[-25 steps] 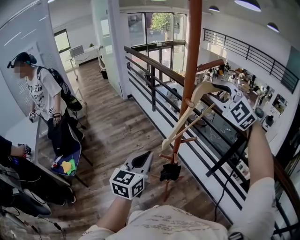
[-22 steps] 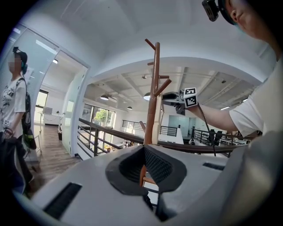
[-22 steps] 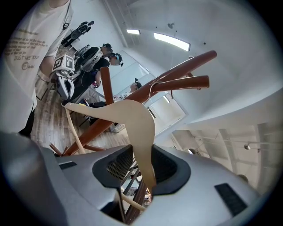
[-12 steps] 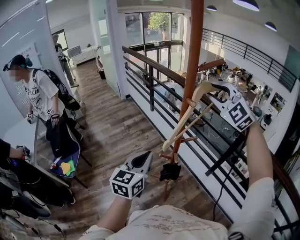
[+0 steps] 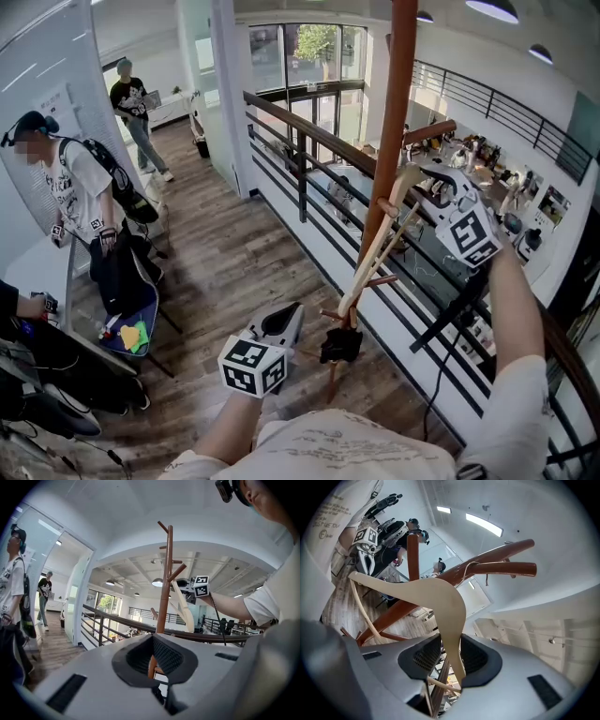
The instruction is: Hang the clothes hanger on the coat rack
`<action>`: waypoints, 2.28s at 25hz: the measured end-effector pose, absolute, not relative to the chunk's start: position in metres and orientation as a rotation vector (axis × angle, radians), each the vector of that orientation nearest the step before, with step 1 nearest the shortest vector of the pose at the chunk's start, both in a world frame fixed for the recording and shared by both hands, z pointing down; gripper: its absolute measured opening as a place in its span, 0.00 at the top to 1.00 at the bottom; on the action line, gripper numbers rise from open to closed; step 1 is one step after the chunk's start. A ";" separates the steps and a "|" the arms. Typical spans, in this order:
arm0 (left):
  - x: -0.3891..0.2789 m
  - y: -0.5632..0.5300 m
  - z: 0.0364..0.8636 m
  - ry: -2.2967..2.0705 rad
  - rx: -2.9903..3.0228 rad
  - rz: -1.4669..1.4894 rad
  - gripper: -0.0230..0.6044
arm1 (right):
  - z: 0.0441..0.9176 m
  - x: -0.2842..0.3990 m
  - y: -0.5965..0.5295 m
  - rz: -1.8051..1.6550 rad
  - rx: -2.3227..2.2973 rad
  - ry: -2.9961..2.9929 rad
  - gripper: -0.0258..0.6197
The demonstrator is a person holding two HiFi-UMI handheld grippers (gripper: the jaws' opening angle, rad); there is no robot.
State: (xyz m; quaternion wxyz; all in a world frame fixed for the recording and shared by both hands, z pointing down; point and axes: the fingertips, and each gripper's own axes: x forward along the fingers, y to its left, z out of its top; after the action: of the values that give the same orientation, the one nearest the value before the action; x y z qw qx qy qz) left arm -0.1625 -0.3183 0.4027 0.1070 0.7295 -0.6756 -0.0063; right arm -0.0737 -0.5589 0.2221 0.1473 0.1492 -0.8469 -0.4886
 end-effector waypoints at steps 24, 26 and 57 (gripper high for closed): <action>-0.163 -0.326 0.411 -1.942 2.185 -0.009 0.96 | 0.247 -0.058 -0.539 -1.412 0.559 -2.464 0.88; -0.163 -0.326 0.411 -1.934 2.191 -0.009 0.96 | 0.246 -0.052 -0.536 -1.368 0.589 -2.496 0.89; -0.118 -0.342 0.420 -1.785 2.306 0.018 0.96 | 0.287 0.085 -0.487 -0.683 1.265 -2.835 0.96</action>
State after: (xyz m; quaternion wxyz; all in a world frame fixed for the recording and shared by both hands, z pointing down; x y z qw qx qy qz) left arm -0.1179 -0.3424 0.4197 0.1125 0.7856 -0.6084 0.0062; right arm 0.0854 -0.4874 0.2865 -0.0187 0.3978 -0.8918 -0.2149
